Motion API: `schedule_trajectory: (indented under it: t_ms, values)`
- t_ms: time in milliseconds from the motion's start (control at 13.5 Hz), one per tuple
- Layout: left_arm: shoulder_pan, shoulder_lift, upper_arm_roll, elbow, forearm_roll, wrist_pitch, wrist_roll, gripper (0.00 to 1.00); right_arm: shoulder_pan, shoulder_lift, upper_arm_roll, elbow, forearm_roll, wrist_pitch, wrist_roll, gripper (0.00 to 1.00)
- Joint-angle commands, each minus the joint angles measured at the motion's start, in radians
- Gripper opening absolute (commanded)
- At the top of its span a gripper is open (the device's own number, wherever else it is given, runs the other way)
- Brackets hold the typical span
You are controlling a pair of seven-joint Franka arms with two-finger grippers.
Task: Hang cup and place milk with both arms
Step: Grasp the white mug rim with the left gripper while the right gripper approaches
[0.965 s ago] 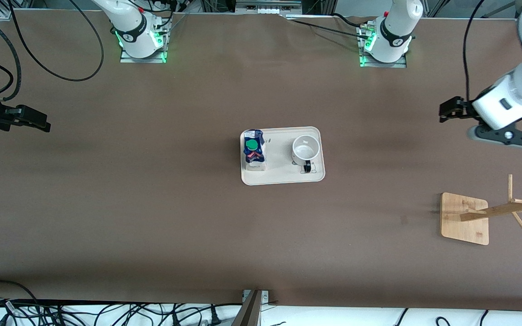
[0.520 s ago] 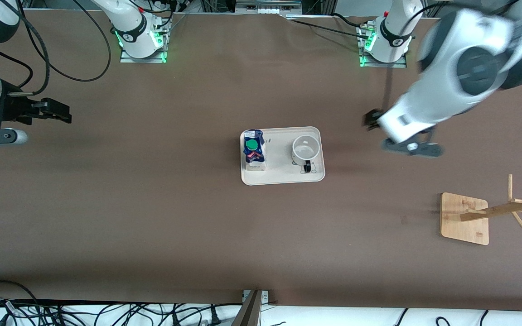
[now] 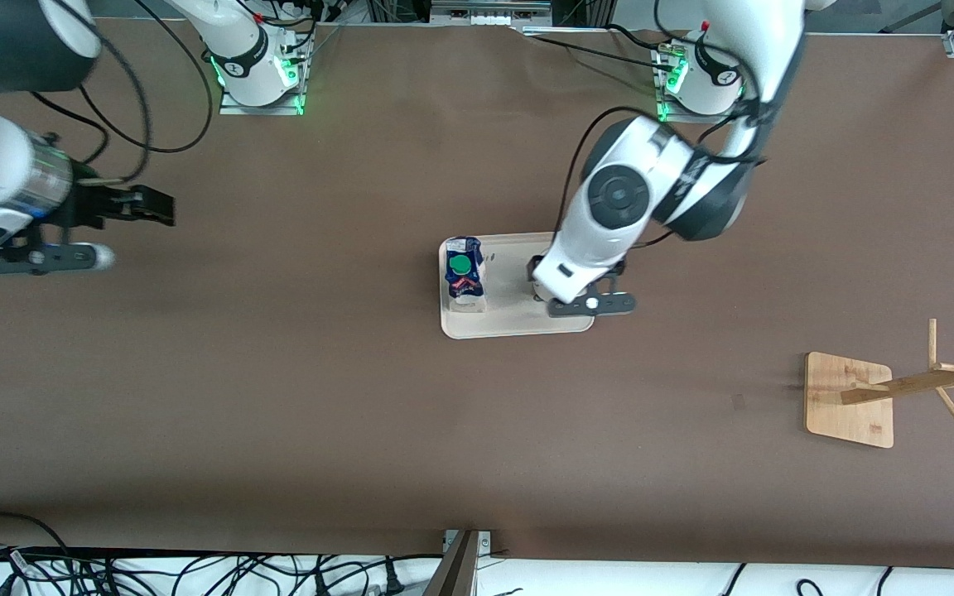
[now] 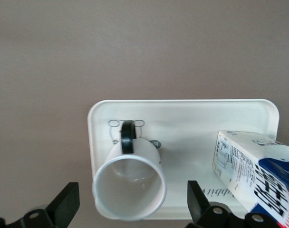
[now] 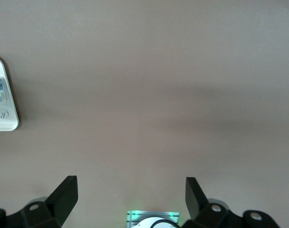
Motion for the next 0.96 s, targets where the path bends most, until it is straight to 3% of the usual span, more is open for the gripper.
schedule_trajectory:
  t_ms: [0, 223, 520, 594, 668, 891]
  values:
    - [-0.044, 0.081, 0.013, 0.023, 0.007, 0.067, -0.046, 0.89, 0.067, 0.015, -0.005, -0.003, 0.039, 0.017, 0.131, 1.00]
    - [-0.065, 0.096, 0.011, -0.002, 0.006, 0.070, -0.104, 0.67, 0.085, 0.049, -0.004, -0.003, 0.101, 0.055, 0.208, 1.00]
    - [-0.094, 0.098, 0.013, -0.022, 0.007, 0.070, -0.203, 0.53, 0.139, 0.079, -0.004, -0.004, 0.118, 0.106, 0.286, 1.00]
    - [-0.094, 0.098, 0.013, -0.023, 0.007, 0.069, -0.203, 0.33, 0.153, 0.093, -0.004, -0.003, 0.141, 0.115, 0.318, 1.00]
    - [-0.093, 0.107, 0.013, -0.023, 0.007, 0.067, -0.203, 0.02, 0.160, 0.098, -0.004, -0.003, 0.153, 0.126, 0.349, 1.00]
    - [-0.093, 0.110, 0.013, -0.022, 0.007, 0.066, -0.203, 0.00, 0.196, 0.113, -0.004, -0.003, 0.153, 0.153, 0.406, 1.00]
